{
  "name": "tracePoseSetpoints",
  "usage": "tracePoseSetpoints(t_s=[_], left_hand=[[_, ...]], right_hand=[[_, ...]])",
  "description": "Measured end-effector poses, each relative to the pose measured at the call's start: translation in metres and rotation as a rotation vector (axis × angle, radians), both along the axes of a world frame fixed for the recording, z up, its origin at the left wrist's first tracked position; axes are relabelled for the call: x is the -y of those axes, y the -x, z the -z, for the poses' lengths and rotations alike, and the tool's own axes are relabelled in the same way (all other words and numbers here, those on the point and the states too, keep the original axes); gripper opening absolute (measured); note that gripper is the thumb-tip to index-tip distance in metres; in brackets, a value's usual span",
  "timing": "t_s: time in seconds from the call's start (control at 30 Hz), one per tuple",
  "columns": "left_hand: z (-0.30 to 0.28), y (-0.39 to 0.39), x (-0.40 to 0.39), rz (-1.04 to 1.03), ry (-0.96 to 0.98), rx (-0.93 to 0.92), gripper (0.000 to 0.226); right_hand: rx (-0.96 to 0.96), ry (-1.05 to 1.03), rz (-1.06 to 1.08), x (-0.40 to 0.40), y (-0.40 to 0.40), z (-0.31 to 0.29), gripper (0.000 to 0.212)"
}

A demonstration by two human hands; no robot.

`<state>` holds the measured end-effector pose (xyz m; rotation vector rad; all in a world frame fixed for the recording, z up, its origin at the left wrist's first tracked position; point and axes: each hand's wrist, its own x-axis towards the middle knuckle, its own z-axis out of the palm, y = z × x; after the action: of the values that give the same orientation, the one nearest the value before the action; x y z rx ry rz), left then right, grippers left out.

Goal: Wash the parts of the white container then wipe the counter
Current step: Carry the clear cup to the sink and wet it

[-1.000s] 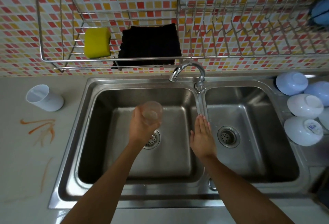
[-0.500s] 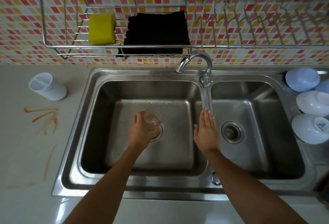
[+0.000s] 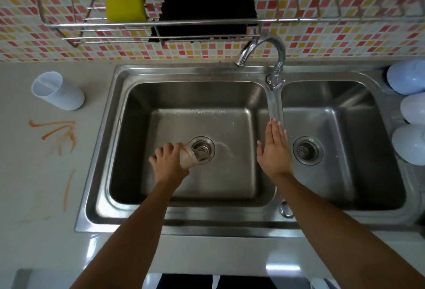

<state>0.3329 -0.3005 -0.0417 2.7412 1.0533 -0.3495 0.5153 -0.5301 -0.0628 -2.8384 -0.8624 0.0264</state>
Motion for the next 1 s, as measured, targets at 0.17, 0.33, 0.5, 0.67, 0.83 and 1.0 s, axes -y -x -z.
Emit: tracePoseSetpoints(t_s=[0.17, 0.33, 0.5, 0.67, 0.83, 1.0], left_hand=[[0.000, 0.008, -0.005, 0.110, -0.132, -0.051, 0.081], [-0.006, 0.010, -0.011, 0.225, -0.264, -0.076, 0.075], [-0.014, 0.005, -0.015, 0.327, -0.377, 0.138, 0.078], [-0.010, 0.006, -0.019, 0.469, -0.427, 0.074, 0.088], [-0.007, 0.014, -0.022, 0.466, -0.450, -0.082, 0.090], [-0.011, 0.013, -0.022, 0.400, -0.408, -0.241, 0.076]], right_hand=[[0.004, 0.000, 0.001, 0.000, 0.000, -0.001, 0.064], [0.012, 0.010, 0.010, -0.001, 0.000, -0.001, 0.063], [0.013, -0.013, 0.017, -0.002, 0.000, 0.000, 0.063], [0.011, -0.001, 0.012, -0.002, 0.000, -0.001, 0.063], [0.011, -0.007, 0.008, -0.002, 0.000, 0.000, 0.063], [0.004, -0.004, 0.008, -0.002, 0.000, 0.000, 0.062]])
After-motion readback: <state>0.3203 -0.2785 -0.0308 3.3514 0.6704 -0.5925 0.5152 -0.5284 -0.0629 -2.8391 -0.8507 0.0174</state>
